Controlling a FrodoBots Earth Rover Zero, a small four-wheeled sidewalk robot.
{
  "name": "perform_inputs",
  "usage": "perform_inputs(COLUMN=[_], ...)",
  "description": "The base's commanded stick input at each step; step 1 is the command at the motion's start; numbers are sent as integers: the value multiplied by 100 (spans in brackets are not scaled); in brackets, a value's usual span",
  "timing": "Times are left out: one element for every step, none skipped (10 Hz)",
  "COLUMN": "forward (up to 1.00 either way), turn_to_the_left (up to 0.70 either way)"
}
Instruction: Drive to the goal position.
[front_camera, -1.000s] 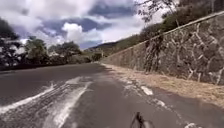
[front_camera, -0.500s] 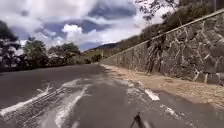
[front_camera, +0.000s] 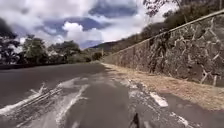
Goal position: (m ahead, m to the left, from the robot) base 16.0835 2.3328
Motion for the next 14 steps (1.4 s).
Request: perform_inputs(forward=[50, 50, 50, 50, 50, 50, 50, 50, 50, 50, 50, 50, 50, 50], turn_to_the_left=[0, 0, 0, 0, 0, 0, 0, 0, 0, 0, 0, 19, 10, 2])
